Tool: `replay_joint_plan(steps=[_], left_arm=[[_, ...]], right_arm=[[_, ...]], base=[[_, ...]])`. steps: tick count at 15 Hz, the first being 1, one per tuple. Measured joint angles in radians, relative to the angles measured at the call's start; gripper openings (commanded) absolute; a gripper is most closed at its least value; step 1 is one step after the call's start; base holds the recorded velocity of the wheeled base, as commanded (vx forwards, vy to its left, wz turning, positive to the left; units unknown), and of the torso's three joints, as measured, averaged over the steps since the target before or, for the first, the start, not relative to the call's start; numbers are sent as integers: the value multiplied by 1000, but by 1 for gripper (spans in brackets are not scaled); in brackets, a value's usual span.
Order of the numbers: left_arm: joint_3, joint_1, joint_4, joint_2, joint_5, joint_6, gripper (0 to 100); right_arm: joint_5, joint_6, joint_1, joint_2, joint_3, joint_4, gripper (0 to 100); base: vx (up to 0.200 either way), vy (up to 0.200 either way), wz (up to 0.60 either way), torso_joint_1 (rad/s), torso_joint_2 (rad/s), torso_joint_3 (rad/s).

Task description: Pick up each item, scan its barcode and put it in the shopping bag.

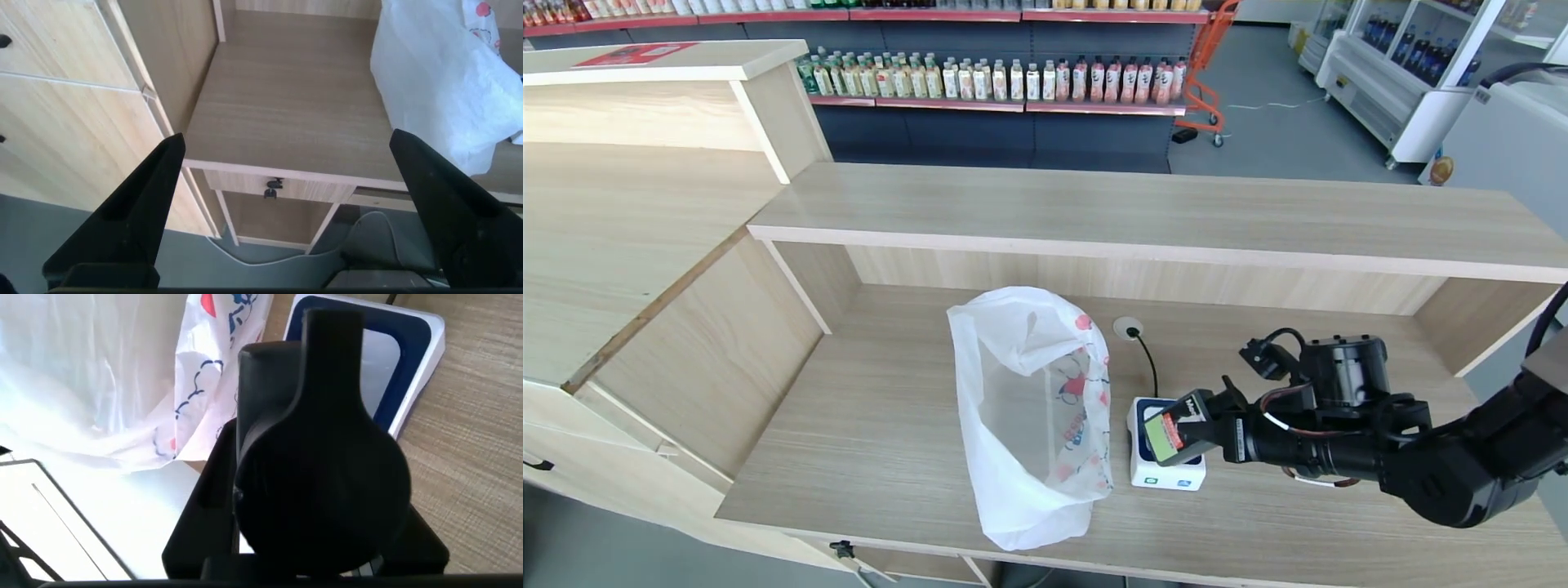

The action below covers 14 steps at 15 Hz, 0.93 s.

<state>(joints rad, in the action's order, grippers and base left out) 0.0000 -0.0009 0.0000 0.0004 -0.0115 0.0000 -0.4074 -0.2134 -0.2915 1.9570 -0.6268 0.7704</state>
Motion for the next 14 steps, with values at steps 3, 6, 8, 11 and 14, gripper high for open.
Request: replay_joint_plan(steps=[3,6,8,11,14], left_arm=[[0,-1,0,0,0,0,100],[0,0,0,0,0,0,100],[0,0,0,0,0,0,100],[0,-1,0,0,0,0,100],[0,0,0,0,0,0,100]], right_arm=[[30,2,-1,21,-3,-3,0],[31,3,-1,41,-13,3,0],[30,11,-1,50,-14,5,0],[27,1,-1,44,-22,1,0],[26,-61,1,-7,-36,8,0]], base=[[0,0,0,0,0,0],[0,0,0,0,0,0],[0,0,0,0,0,0],[0,0,0,0,0,0],[0,0,0,0,0,0]])
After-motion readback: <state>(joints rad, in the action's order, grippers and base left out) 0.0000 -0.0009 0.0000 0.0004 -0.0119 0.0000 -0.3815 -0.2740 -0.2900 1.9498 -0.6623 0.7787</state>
